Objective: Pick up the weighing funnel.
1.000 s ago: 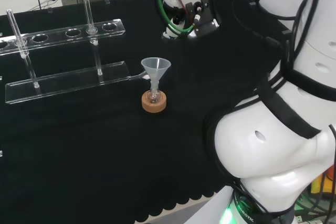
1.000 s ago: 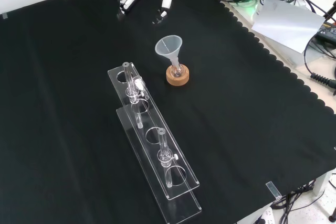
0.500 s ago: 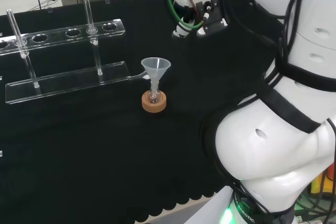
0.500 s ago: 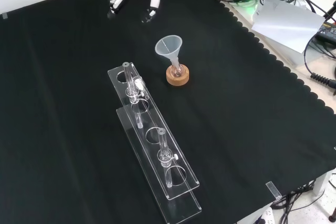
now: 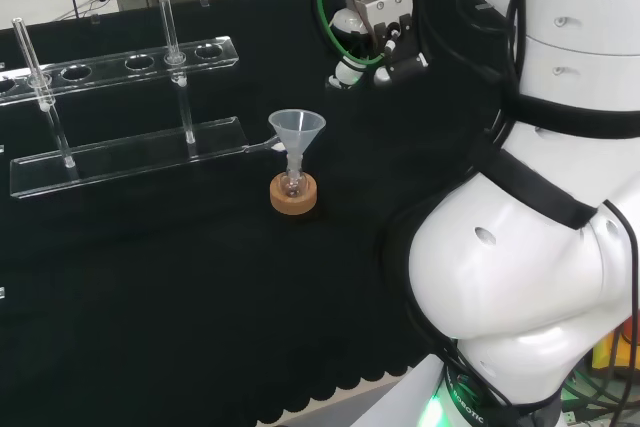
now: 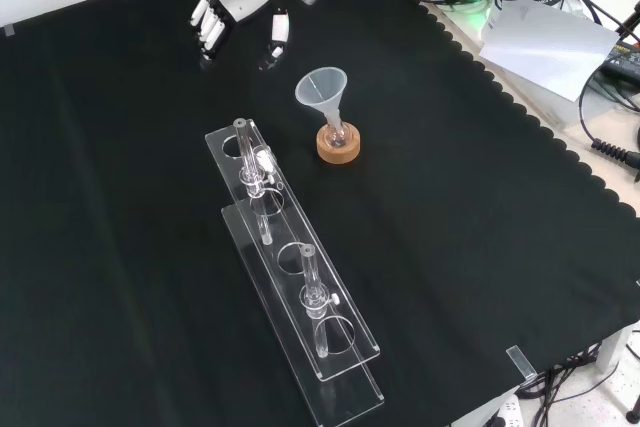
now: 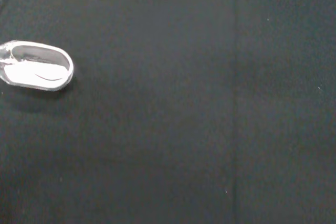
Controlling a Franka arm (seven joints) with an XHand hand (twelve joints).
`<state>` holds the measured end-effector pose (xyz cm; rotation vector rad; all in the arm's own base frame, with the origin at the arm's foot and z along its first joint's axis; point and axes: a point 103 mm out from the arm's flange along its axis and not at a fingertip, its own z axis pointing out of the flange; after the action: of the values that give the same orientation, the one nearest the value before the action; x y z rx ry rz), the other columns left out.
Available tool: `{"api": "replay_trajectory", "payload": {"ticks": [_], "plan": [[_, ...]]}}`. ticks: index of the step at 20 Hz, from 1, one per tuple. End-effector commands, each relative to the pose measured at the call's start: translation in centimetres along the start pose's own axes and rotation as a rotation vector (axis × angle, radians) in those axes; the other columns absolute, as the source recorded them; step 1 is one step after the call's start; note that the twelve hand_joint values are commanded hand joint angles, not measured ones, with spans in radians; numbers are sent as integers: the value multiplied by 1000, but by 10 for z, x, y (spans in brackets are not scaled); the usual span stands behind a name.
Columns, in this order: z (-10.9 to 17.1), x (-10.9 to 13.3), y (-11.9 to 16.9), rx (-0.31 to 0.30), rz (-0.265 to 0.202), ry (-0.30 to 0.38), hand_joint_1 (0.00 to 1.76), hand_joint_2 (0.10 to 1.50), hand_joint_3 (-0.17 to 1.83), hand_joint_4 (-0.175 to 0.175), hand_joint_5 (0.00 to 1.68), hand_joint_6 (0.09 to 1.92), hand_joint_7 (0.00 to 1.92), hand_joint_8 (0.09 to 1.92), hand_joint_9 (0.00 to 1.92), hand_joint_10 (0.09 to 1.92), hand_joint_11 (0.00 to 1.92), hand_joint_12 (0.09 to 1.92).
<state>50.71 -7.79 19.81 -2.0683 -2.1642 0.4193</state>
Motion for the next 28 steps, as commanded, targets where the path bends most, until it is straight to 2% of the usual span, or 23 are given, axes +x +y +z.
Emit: {"api": "replay_trajectory", "payload": {"ticks": [1,9,28], "plan": [[11,-3,8,-20,-30,37,855,652,645,-68,506,450,534,694,766,554,494,1280],[37,2,16,2,-87,45,857,649,645,-69,498,462,533,695,768,555,496,1281],[72,30,37,40,-159,78,860,642,649,-69,482,480,529,698,762,555,495,1280]]}}
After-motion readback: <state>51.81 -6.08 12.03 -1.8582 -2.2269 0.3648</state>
